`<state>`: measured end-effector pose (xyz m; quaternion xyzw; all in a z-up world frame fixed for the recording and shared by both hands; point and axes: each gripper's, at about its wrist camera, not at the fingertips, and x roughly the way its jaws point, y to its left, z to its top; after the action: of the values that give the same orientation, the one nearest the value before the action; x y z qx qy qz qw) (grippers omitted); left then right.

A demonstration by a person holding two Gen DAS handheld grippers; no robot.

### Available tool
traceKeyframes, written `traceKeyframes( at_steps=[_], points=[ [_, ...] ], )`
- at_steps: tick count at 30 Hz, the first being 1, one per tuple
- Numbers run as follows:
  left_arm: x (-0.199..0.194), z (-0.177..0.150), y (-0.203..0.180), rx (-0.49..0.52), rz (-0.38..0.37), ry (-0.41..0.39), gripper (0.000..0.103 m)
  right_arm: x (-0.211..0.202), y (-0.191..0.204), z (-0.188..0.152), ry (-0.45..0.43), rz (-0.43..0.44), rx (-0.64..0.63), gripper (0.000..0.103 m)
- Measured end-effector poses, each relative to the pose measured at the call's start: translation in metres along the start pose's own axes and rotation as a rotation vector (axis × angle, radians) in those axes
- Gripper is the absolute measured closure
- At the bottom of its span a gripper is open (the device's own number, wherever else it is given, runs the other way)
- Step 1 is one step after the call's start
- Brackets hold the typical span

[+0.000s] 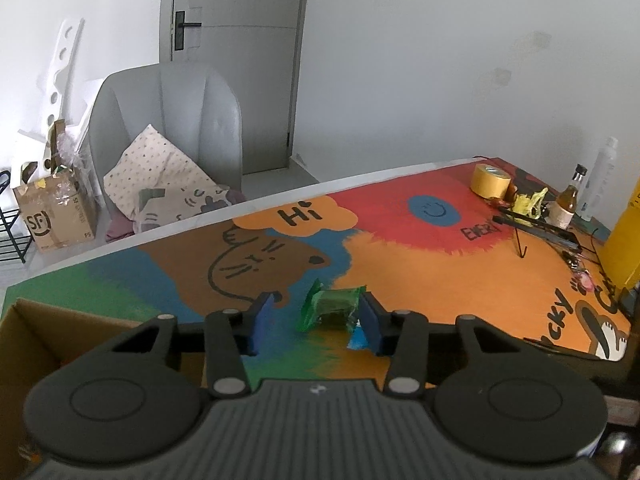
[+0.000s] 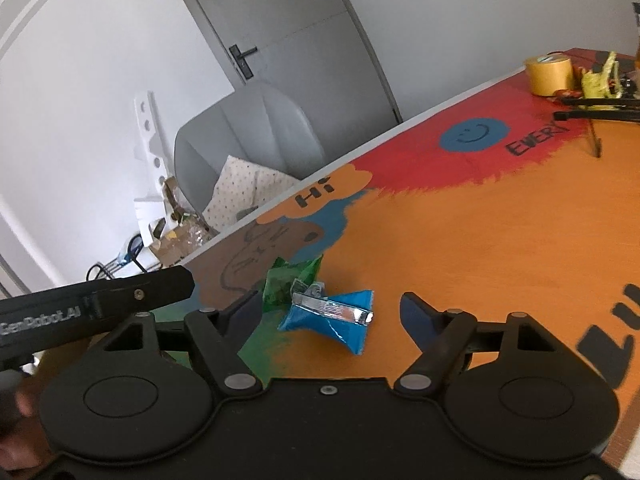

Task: Organize snacks
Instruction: 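Grasp the green packet with left tool while right grasps the blue packet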

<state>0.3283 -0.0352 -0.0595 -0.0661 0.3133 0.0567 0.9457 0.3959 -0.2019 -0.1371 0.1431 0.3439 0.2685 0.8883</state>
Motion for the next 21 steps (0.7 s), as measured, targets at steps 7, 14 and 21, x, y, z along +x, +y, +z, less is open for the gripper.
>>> traceKeyframes(
  at_steps=[7, 14, 21],
  points=[
    [0.004, 0.003, 0.002, 0.003, 0.024, 0.004, 0.057, 0.022, 0.008, -0.003, 0.041, -0.008, -0.021, 0.041],
    [0.006, 0.003, 0.002, -0.011, 0.035, 0.010, 0.057, 0.016, 0.001, -0.009, 0.048, 0.022, -0.034, 0.091],
    [0.009, 0.005, -0.012, 0.012, 0.039, 0.006, 0.057, 0.000, -0.013, -0.016, 0.038, 0.015, -0.015, 0.103]
  ],
)
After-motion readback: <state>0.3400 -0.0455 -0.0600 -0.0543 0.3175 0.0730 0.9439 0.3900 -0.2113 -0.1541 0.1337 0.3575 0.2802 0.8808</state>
